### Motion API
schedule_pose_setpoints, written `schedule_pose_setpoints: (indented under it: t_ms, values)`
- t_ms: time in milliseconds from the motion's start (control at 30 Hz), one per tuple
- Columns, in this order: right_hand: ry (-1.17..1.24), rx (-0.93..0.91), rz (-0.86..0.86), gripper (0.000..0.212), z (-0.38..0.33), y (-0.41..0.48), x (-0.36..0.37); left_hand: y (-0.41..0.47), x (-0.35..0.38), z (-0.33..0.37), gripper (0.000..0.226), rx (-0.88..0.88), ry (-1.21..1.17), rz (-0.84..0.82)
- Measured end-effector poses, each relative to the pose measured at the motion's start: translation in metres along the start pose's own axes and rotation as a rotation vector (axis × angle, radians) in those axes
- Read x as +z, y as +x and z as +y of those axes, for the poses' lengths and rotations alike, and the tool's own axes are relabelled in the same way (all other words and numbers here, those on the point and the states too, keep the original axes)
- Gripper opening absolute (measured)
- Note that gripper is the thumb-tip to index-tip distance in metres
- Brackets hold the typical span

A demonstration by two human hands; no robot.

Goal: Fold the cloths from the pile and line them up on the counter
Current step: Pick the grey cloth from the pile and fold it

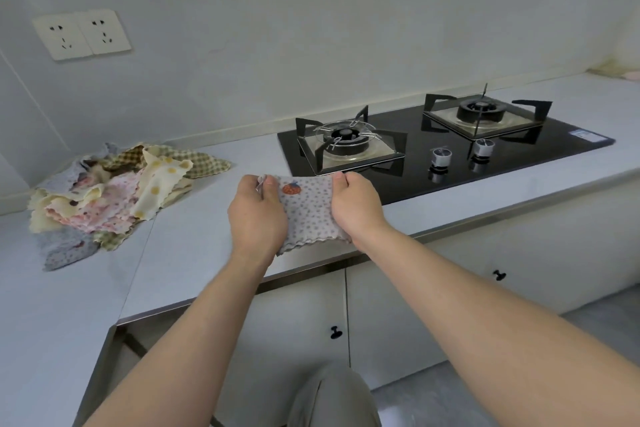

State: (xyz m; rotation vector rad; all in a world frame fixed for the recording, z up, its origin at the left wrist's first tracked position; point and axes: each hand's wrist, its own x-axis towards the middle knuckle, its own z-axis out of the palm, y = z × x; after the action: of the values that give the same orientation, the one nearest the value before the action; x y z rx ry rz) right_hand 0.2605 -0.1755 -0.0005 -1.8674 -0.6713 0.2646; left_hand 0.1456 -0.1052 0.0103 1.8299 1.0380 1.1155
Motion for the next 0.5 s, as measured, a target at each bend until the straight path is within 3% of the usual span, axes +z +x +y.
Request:
schedule_pose_setpoints:
  t_ms: [267,500]
  values:
    - [-0.135,0.018,0.12,0.038,0.071,0.052,-0.111,-0.024,0.132,0.036,0.024,-0.03,-0.056,-0.138]
    - [-0.229,0.09,0.32,0.033,0.144,0.123,-0.22,-0.024,0.294,0.088,0.026,-0.015,-0.105,-0.289]
